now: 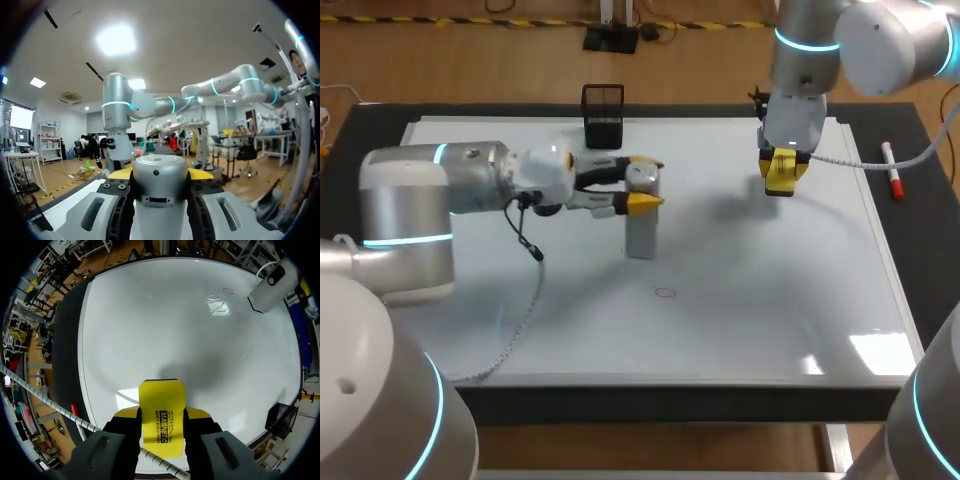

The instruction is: Pick up the inspection probe, press it on each red-marked spot on the whiteboard one by one, put down the probe, pick up the eraser, and wipe off all the red marks.

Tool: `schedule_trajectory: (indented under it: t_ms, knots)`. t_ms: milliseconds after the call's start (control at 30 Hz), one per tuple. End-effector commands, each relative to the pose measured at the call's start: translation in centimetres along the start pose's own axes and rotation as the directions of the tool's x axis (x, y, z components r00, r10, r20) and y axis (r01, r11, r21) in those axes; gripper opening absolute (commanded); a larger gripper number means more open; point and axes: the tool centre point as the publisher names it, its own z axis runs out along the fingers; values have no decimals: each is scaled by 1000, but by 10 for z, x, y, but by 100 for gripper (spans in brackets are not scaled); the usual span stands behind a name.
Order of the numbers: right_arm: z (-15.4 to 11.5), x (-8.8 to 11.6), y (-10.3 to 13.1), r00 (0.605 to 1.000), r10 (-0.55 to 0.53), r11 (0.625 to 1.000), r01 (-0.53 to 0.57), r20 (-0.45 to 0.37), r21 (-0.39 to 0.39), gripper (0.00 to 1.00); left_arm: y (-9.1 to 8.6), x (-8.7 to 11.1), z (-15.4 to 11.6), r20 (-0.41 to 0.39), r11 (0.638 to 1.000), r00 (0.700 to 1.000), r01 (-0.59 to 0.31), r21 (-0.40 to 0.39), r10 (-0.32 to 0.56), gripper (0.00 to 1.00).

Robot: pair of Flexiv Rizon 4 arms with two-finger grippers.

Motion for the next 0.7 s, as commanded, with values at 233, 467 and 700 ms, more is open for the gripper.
schedule_trajectory:
  t_ms: [233,467,700]
  knots:
    - [-1,0,-1,1000,-2,1000,2,-3,1,0,-21,-23,-65,93,998,995,37,45,-41,0]
    - [-1,0,-1,1000,-2,1000,2,-3,1,0,-30,-43,-107,162,1000,987,23,9,-24,0]
    - [-1,0,-1,1000,-2,1000,2,-3,1,0,-38,-57,-139,217,1000,976,11,-21,-7,0]
